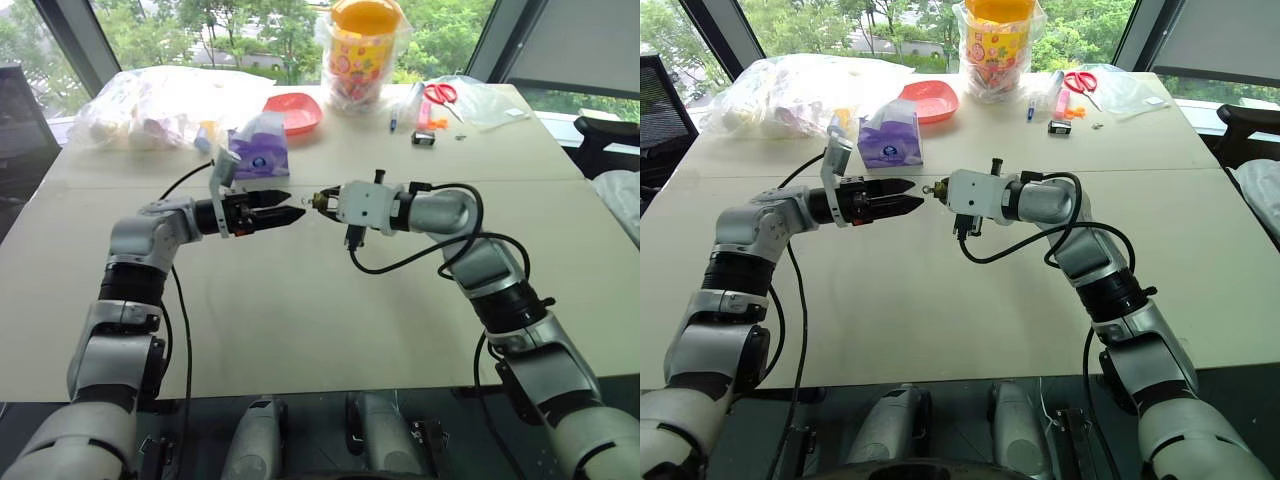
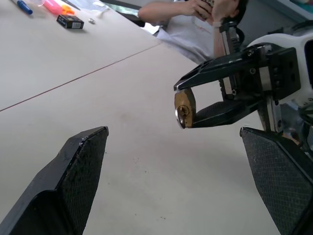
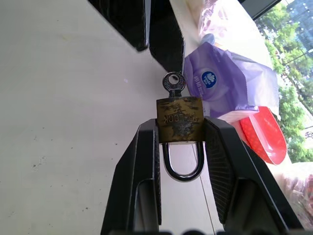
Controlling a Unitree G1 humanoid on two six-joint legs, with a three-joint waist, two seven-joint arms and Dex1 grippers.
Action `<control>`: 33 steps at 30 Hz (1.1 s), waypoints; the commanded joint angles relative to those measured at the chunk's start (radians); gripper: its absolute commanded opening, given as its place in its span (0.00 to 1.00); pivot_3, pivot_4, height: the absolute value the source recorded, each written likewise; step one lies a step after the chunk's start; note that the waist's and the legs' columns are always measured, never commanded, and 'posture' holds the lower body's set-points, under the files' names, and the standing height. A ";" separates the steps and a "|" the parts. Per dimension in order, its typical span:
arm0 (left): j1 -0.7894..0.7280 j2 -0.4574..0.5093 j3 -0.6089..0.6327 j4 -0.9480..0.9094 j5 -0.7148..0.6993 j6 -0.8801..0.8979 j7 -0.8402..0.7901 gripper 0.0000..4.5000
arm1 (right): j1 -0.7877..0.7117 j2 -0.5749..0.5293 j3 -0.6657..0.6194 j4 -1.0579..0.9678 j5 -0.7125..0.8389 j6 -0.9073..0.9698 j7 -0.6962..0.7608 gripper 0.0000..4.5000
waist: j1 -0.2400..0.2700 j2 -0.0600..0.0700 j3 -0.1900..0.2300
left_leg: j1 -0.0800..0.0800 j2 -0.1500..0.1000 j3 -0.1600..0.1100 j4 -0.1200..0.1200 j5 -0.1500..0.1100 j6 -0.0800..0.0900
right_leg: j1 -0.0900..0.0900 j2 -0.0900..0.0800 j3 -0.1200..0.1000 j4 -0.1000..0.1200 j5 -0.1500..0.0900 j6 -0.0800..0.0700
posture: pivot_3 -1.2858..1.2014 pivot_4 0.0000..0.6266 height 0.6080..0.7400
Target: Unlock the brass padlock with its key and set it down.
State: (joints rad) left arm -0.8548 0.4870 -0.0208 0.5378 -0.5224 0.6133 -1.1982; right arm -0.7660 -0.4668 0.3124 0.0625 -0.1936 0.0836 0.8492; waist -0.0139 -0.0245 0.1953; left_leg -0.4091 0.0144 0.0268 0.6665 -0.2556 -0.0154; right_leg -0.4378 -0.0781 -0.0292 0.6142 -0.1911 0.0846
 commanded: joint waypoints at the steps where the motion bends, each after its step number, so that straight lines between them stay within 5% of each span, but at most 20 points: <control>1: -0.057 -0.015 -0.003 0.054 0.032 -0.050 -0.051 1.00 | 0.002 -0.002 -0.020 -0.068 -0.003 0.025 -0.020 0.15 | 0.000 0.000 0.000 | 0.000 0.000 0.000 0.000 0.000 0.000 | 0.000 0.000 0.000 0.000 0.000 0.000 | 0.52 0.24 1.00; 3: -0.074 -0.031 0.006 0.087 0.043 -0.071 -0.059 0.94 | 0.010 -0.004 -0.019 -0.085 -0.005 0.036 -0.023 0.15 | 0.000 0.000 0.000 | 0.000 0.000 0.000 0.000 0.000 0.000 | 0.000 0.000 0.000 0.000 0.000 0.000 | 0.52 0.24 1.00; 8: -0.091 -0.051 0.014 0.111 0.053 -0.081 -0.078 0.56 | 0.025 -0.008 -0.018 -0.117 -0.010 0.057 -0.024 0.15 | 0.000 0.000 0.000 | -0.001 0.000 0.000 0.000 0.000 0.000 | 0.000 0.000 0.000 0.000 0.000 0.000 | 0.52 0.24 1.00; 17: -0.086 -0.063 0.036 0.108 0.055 -0.073 -0.079 0.56 | 0.026 -0.006 -0.012 -0.131 -0.012 0.072 -0.020 0.15 | 0.000 0.000 0.000 | 0.000 0.000 0.000 0.000 0.000 0.000 | 0.000 0.000 0.000 0.000 0.000 0.000 | 0.52 0.24 1.00; 23: -0.077 -0.063 0.033 0.095 0.063 -0.070 -0.082 0.01 | 0.024 -0.005 -0.009 -0.124 -0.012 0.072 -0.017 0.15 | 0.001 0.000 0.000 | -0.001 0.000 0.000 0.000 0.000 0.000 | 0.000 0.000 0.000 0.000 0.000 0.000 | 0.52 0.24 1.00; 33: -0.072 -0.071 0.017 0.097 0.099 -0.127 -0.074 0.01 | 0.029 -0.006 -0.004 -0.131 -0.009 0.083 -0.005 0.15 | 0.000 0.000 0.000 | -0.001 0.000 0.000 0.000 0.000 0.000 | 0.000 0.000 0.000 0.000 0.000 0.000 | 0.52 0.24 1.00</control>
State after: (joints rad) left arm -0.9177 0.4138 -0.0073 0.6560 -0.4404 0.5188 -1.2839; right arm -0.7308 -0.4733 0.3116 -0.0179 -0.2164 0.1748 0.8361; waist -0.0135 -0.0246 0.1953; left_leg -0.4096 0.0142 0.0263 0.6665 -0.2556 -0.0154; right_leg -0.4380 -0.0784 -0.0292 0.6140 -0.1911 0.0847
